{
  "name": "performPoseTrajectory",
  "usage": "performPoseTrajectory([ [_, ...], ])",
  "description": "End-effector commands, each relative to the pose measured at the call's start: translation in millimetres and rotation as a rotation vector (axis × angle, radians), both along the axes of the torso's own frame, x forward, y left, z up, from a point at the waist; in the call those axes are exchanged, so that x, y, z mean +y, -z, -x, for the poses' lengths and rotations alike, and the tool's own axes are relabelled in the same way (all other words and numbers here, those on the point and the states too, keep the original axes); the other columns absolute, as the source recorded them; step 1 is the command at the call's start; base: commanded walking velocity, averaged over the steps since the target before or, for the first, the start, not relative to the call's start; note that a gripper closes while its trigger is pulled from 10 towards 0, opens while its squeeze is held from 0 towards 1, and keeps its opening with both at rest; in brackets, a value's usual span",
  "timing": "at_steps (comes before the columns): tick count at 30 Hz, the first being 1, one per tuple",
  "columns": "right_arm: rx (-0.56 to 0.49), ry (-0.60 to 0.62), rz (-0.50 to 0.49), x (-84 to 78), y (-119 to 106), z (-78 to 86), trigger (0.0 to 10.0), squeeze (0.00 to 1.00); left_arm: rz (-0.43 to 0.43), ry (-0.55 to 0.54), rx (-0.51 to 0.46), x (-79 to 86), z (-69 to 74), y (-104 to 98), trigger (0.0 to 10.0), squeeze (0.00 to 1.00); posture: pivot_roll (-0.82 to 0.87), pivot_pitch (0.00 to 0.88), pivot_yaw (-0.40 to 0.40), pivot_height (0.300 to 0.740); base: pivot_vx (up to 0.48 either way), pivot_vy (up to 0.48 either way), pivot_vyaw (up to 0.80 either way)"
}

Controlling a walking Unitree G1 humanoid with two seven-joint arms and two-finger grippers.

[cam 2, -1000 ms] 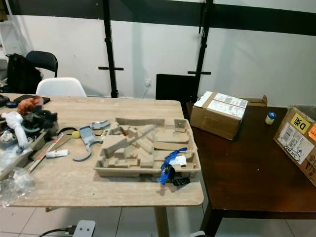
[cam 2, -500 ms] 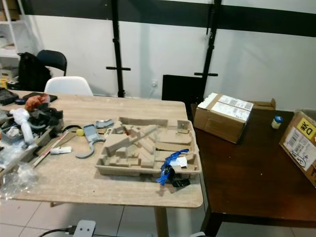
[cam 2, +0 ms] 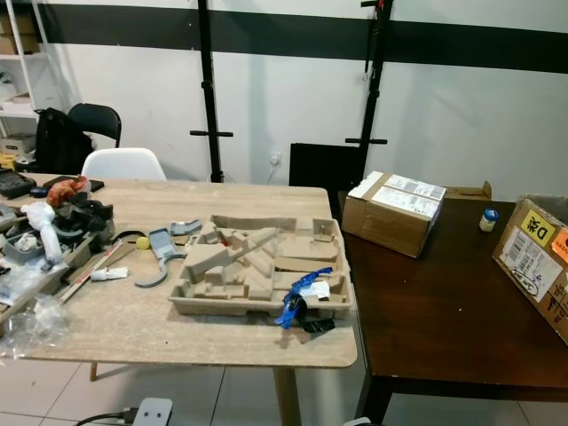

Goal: Picking trash to rubbish bin

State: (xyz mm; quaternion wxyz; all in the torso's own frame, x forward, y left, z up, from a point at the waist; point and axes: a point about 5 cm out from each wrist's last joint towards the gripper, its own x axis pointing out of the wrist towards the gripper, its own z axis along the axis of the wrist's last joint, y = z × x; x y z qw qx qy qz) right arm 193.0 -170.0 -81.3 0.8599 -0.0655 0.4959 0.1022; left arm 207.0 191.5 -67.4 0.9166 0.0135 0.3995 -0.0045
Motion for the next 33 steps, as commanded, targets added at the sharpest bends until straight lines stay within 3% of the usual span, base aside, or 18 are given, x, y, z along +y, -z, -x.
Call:
performPoseTrajectory([
  [1, 0.012, 0.003, 0.003, -0.9, 1.1, 2.3, 10.0, 0.0, 0.008, -0.003, 0.009, -2.9, 1.3, 1.3, 10.0, 0.0, 0.07, 0.0, -0.053, 0.74, 0.0, 0.0, -0.8],
  [6, 0.01, 0.014, -0.001, -1.3, 1.2, 2.5, 10.0, 0.0, 0.007, -0.003, 0.01, -2.3, 0.8, 1.0, 10.0, 0.0, 0.07, 0.0, -0.052, 0.74, 0.0, 0.0, -0.79],
  [33, 0.009, 0.008, 0.0, 0.2, 1.6, 3.0, 10.0, 0.0, 0.003, -0.01, 0.0, -0.7, -2.2, -0.9, 10.0, 0.0, 0.08, 0.005, -0.048, 0.74, 0.0, 0.0, 0.0],
])
